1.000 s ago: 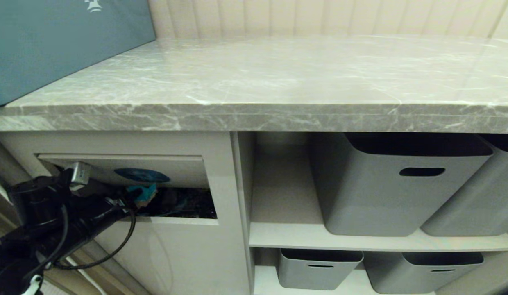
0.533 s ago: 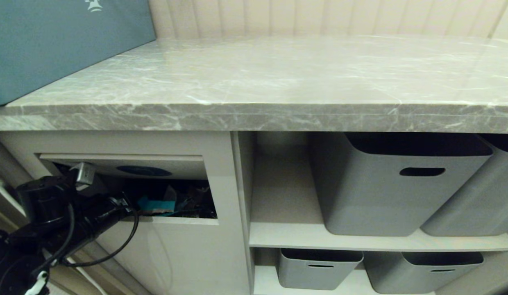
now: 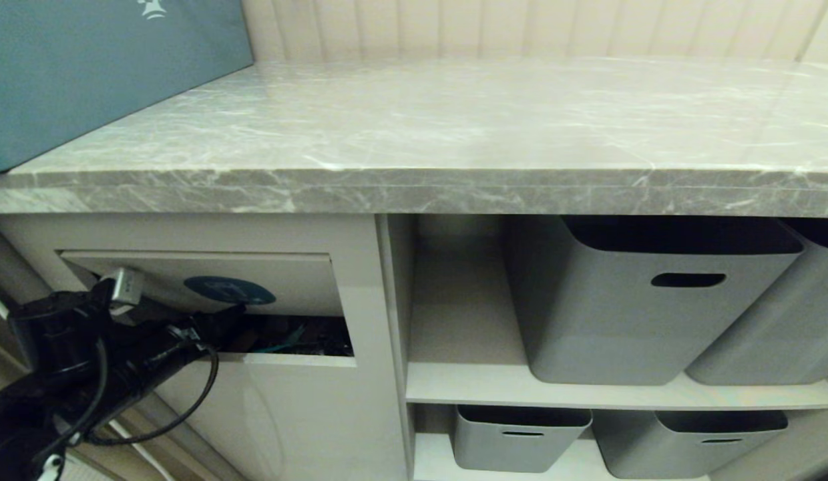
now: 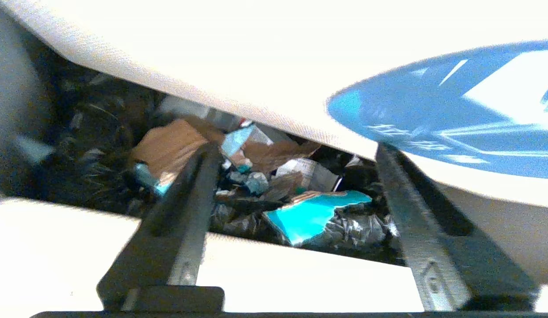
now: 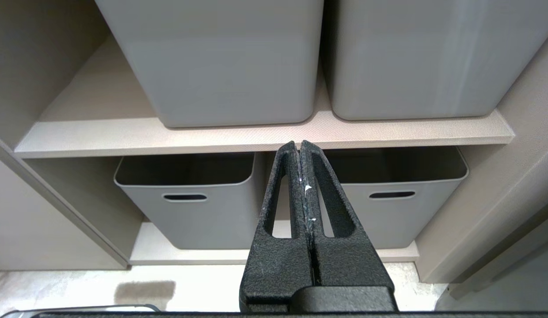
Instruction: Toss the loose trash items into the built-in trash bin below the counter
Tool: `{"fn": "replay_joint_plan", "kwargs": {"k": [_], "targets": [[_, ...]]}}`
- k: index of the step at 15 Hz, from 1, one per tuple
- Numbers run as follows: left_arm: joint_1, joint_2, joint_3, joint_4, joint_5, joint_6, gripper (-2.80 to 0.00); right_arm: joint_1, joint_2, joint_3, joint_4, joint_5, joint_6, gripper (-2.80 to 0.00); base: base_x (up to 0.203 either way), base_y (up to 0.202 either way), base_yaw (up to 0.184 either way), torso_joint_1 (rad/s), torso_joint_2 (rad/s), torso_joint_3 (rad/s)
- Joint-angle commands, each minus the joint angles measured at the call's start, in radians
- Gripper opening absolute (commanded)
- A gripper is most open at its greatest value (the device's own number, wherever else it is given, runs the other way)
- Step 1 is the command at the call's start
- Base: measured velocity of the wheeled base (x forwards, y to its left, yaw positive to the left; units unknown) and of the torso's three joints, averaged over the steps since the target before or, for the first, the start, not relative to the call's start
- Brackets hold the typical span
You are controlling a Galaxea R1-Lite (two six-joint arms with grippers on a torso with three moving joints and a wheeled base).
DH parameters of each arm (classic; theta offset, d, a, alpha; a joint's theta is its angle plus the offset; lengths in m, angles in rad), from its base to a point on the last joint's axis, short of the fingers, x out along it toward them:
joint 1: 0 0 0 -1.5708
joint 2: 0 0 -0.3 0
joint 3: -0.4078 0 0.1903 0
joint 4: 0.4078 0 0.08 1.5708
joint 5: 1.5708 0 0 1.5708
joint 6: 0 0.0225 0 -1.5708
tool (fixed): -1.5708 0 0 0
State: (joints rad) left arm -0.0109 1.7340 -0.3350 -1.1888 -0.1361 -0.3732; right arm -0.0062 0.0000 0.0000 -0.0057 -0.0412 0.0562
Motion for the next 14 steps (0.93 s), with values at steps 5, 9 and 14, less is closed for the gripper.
{"fn": "replay_joint_plan", "kwargs": {"k": [5,9,14], "targets": [[0.003,-0.423,0.238,0.067,0.016,0.013,0.0,0.0,0.0,0.002,0.0,0.0,0.001,-2.8,0.0,0.0,0.0,0.0,0.0,0.0],[0.013,-0.791,0.26,0.314,0.019,0.108,0.0,0.0,0.0,0.002,0.0,0.0,0.001,-2.8,0.0,0.0,0.0,0.0,0.0,0.0],[0.072,-1.346,0.284,0.801,0.025,0.272,0.0,0.0,0.001,0.002,0.0,0.0,0.001,-2.8,0.0,0.0,0.0,0.0,0.0,0.0]]}}
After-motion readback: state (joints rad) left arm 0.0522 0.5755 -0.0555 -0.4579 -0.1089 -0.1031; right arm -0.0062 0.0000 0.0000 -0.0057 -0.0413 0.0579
